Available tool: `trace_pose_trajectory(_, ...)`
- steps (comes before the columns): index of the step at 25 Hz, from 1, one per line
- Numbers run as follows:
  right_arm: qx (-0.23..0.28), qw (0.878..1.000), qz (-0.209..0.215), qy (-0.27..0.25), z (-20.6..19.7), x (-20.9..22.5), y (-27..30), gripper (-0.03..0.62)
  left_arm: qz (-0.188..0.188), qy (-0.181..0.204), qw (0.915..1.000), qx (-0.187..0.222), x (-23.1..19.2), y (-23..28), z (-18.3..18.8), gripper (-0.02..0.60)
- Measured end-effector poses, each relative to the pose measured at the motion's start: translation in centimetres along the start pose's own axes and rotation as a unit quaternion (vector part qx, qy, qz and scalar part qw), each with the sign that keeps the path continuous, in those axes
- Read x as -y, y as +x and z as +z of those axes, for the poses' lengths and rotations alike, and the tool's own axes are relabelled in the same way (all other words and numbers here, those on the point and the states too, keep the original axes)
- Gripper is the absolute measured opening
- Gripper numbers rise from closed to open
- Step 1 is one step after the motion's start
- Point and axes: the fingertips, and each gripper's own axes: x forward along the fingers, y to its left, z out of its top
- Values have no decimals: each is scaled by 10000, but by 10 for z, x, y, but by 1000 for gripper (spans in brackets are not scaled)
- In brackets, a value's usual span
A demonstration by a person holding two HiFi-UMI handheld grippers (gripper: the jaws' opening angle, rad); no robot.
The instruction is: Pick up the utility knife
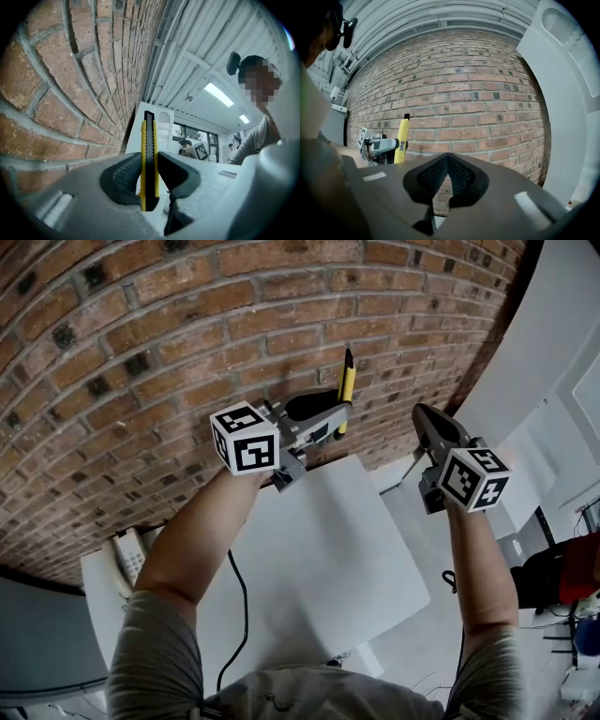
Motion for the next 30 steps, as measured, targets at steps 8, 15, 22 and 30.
trace_pose_trajectory(8,30,10000,4,15,-1,-1,1,8,-59,12,10000,-10,1,0,1,118)
trace_pose_trajectory(15,-9,10000,40,35,-5,-1,4,9,-38,1,10000,-16,0,-1,0,118)
trace_pose_trajectory(22,-41,10000,65,63,-8,-3,3,9,-56,-36,10000,9,2,-2,-1,118)
trace_pose_trajectory(30,5,10000,67,32,-5,-3,3,9,-81,-20,10000,24,4,-2,2,118)
